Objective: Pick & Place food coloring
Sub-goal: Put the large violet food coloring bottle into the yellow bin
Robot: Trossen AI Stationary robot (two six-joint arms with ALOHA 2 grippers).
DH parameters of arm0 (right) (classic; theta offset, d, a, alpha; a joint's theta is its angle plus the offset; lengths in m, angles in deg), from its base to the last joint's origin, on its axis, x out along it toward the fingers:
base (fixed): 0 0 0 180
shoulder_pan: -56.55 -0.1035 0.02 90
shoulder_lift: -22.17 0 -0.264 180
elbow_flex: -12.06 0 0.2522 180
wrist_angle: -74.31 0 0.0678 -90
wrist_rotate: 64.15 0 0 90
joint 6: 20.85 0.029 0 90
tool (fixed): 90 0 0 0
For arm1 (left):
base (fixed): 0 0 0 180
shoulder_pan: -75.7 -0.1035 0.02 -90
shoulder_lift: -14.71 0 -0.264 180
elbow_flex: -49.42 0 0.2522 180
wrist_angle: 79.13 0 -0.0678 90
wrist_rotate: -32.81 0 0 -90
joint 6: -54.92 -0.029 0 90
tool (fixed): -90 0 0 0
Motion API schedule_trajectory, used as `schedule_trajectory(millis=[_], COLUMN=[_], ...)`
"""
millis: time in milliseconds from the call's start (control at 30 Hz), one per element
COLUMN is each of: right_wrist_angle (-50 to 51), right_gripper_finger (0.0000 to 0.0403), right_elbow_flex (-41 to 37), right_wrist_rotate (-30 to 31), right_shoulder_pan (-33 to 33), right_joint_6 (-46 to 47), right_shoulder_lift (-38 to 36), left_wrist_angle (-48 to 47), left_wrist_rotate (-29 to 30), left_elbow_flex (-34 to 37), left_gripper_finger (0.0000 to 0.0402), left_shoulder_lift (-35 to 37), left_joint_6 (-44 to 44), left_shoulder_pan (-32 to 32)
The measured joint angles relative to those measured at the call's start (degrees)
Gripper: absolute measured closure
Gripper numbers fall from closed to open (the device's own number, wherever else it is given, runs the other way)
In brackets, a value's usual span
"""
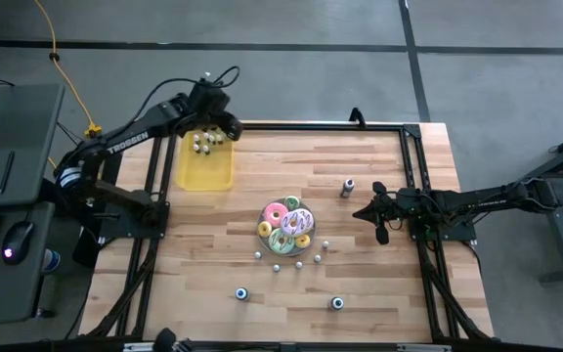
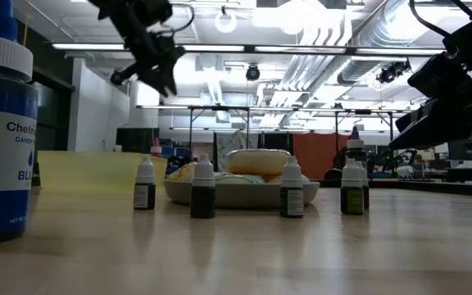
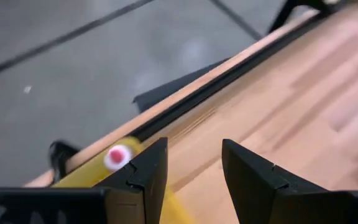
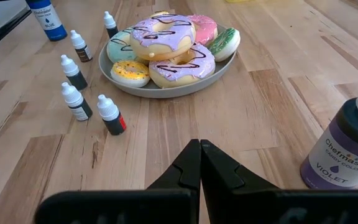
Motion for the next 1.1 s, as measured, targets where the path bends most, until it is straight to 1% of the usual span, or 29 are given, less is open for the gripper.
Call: schedule_trajectory(millis=[200,367,500,667,867,933,1033,1100], right_wrist_angle=[0.0,0.0,0.0,0.0,0.0,0.0,0.0,0.0], right_gripper_finger=[0.0402,0.0402,0.0402,0.0402,0.0402,0.0402,0.0402,0.0402], right_elbow_flex=[0.0,0.0,0.0,0.0,0.0,0.0,0.0,0.0], right_wrist_rotate=[0.0,0.0,0.0,0.0,0.0,0.0,0.0,0.0], right_shoulder_pan=[0.0,0.0,0.0,0.0,0.0,0.0,0.0,0.0], right_joint_6=[0.0,0.0,0.0,0.0,0.0,0.0,0.0,0.0], right_shoulder_lift=[0.0,0.0,0.0,0.0,0.0,0.0,0.0,0.0], left_wrist_angle=[-0.6,-0.3,0.3,2.9,3.7,3.8,3.7,3.3], left_wrist_rotate=[-0.8,-4.7,-9.9,-11.7,-11.7,-11.6,-11.5,-11.5], left_elbow_flex=[-2.7,-2.9,-2.9,-3.7,-11.0,-14.2,-19.4,-23.2], left_gripper_finger=[0.0254,0.0254,0.0254,0.0254,0.0254,0.0254,0.0254,0.0254], left_shoulder_lift=[0.0,-1.3,-3.6,-8.1,-17.4,-20.7,-25.6,-28.8], left_joint_6=[-5.1,-9.9,-10.4,-10.2,-10.5,-13.3,-20.1,-21.1], left_shoulder_pan=[6.9,12.8,15.9,20.0,24.3,25.1,26.2,26.6])
